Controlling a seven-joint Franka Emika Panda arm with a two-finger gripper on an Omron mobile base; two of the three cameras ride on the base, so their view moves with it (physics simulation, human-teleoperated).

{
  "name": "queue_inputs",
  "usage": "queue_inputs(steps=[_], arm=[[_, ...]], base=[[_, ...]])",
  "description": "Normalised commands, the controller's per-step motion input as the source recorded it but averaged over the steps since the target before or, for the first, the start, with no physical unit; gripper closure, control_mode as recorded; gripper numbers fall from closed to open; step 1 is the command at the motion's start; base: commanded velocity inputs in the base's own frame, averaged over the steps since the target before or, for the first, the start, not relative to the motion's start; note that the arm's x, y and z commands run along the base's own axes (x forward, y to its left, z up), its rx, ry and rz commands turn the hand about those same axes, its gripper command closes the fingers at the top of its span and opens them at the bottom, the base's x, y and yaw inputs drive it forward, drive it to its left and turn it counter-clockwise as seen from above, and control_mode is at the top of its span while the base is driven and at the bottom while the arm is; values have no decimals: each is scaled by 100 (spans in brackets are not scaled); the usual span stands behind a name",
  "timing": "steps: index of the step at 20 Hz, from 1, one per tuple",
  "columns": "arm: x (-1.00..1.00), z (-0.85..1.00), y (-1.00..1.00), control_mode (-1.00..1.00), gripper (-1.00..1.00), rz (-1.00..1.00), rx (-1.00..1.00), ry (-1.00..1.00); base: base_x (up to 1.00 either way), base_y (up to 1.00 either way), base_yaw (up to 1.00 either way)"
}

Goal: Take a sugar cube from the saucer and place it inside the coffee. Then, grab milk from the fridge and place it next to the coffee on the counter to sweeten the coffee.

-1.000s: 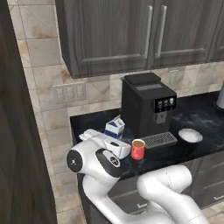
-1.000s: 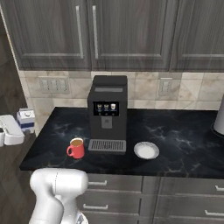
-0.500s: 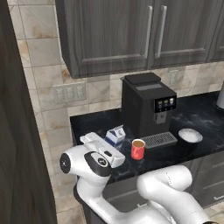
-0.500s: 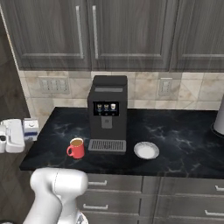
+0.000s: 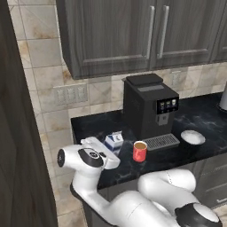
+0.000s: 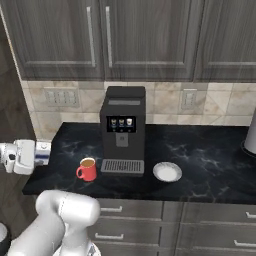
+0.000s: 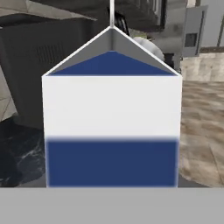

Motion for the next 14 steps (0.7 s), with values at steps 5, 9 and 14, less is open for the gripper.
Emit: queue_inputs(steps=[5, 9, 14], arm=[[28, -44, 19, -100, 100, -9, 0, 9], [33, -46, 1, -100, 100, -9, 0, 2], [21, -46, 0, -100, 100, -9, -2, 0]], base=[[0, 0, 0], [0, 0, 0], [0, 0, 0]])
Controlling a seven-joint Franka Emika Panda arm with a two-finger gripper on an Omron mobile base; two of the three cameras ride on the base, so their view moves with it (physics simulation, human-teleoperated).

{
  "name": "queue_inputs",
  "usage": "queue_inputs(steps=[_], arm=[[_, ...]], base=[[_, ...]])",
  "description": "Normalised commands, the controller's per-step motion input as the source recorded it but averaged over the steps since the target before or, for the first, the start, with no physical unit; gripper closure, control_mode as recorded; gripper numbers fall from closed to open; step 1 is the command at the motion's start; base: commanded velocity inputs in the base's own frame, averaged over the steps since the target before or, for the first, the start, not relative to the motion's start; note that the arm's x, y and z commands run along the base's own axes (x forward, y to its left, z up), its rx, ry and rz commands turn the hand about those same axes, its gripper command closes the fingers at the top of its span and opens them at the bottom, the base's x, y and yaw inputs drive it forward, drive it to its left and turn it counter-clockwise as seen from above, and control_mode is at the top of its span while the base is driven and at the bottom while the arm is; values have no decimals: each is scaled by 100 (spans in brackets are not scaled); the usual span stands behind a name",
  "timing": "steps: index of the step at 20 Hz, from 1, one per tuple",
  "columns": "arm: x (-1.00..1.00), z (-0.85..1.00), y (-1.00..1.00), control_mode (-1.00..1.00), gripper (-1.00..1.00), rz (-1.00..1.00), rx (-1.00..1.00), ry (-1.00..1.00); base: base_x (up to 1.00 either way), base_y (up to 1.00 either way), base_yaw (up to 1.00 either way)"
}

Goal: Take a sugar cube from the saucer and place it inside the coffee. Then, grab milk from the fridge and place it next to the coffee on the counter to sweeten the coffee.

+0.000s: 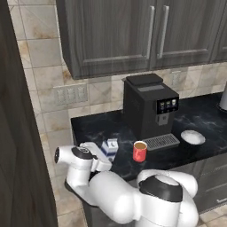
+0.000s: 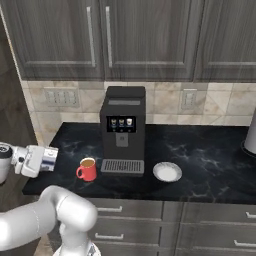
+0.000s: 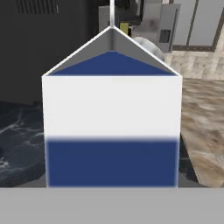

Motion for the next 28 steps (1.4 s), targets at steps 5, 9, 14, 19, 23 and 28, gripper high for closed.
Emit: queue_inputs(steps=[5, 9, 14, 19, 23, 28], arm=[[12, -44, 0, -100, 100, -11, -2, 0], [17, -31, -6, -100, 100, -12, 0, 0], [18, -25, -13, -100, 100, -12, 0, 0], [7, -27, -18, -100, 100, -10, 0, 0], [1, -23, -27, -100, 100, -9, 0, 0], [0, -12, -38, -100, -100, -8, 0, 0]], base=[[0, 0, 0], [0, 0, 0], [0, 0, 0], [0, 0, 0], [0, 0, 0], [0, 0, 0]])
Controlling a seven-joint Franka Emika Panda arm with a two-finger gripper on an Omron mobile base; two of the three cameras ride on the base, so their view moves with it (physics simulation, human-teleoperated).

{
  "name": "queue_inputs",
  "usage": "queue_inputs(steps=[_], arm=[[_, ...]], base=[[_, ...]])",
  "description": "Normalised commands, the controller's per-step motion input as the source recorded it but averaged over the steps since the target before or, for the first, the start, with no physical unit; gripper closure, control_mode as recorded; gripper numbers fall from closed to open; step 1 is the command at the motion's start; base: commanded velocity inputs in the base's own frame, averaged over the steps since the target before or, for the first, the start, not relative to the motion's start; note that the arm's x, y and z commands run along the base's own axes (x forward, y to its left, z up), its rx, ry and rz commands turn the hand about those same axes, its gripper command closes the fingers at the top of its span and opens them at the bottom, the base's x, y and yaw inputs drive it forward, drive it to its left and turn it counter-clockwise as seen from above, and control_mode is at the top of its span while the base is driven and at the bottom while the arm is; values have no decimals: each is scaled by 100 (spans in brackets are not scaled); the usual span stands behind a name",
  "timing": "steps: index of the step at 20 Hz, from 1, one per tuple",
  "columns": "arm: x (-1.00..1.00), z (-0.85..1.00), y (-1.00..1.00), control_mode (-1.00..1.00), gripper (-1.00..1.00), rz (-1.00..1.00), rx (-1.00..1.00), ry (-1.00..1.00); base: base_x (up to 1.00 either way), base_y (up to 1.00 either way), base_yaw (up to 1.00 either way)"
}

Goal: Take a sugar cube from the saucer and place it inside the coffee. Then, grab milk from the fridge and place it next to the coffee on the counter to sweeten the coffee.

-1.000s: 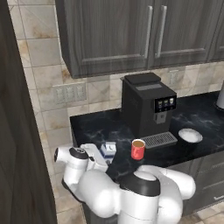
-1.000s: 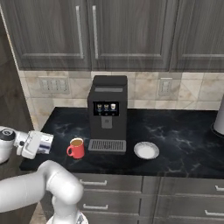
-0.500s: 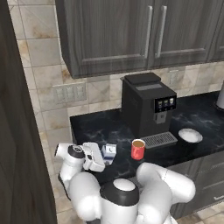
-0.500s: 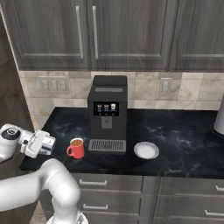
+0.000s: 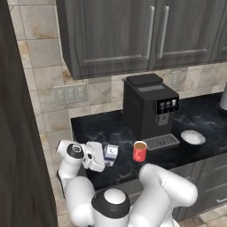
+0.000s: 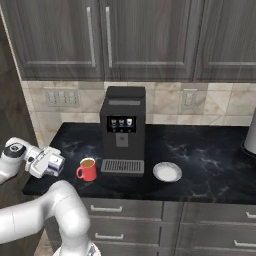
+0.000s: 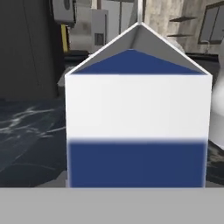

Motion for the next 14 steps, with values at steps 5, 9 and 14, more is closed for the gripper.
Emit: queue_inputs(steps=[5, 9, 14], arm=[[-8, -5, -35, -100, -100, -6, 0, 0], [-11, 0, -28, -100, -100, -5, 0, 0], [-14, 0, -11, -100, -100, -4, 0, 0]], base=[[0, 0, 0], [0, 0, 0], [0, 0, 0]])
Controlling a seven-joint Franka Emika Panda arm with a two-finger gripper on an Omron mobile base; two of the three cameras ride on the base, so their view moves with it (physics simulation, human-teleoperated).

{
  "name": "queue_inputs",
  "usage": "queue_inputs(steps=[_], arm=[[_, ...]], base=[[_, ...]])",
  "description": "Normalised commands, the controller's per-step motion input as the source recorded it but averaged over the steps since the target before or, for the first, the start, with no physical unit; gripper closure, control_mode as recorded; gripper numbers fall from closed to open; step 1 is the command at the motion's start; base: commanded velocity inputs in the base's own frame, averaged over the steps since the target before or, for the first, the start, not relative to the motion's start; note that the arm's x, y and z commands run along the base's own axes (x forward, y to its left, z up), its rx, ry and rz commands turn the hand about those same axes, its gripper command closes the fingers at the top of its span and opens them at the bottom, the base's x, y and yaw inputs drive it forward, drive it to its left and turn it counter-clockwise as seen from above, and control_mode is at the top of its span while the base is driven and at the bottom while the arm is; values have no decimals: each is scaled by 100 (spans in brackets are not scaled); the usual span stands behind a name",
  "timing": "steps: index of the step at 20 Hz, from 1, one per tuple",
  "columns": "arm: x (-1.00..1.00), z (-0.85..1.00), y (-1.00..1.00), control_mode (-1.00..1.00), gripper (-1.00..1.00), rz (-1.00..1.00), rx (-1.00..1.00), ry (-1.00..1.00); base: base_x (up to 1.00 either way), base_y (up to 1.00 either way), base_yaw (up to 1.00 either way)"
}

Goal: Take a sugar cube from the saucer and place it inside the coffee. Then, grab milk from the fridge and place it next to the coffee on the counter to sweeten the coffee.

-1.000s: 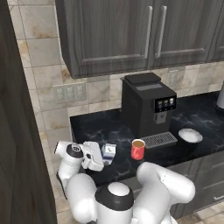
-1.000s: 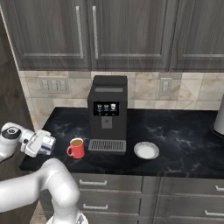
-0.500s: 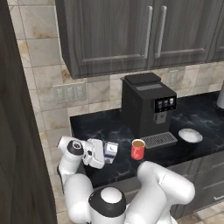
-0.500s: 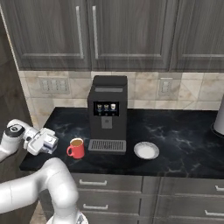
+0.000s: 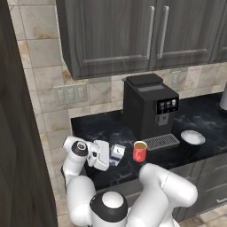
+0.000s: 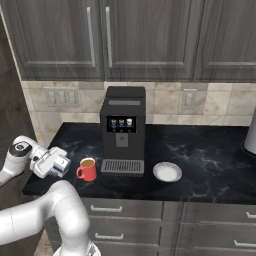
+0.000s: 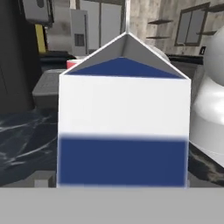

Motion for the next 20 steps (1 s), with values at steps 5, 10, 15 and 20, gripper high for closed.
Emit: queue_inputs(steps=[5, 10, 15, 20], arm=[[-12, 0, 0, -100, -100, 0, 0, 0], [0, 6, 0, -100, -100, -1, 0, 0], [0, 21, 0, -100, -100, 0, 0, 0], [0, 28, 11, -100, -100, 0, -3, 0]], base=[[0, 0, 0], [0, 0, 0], [0, 0, 0], [0, 0, 0]])
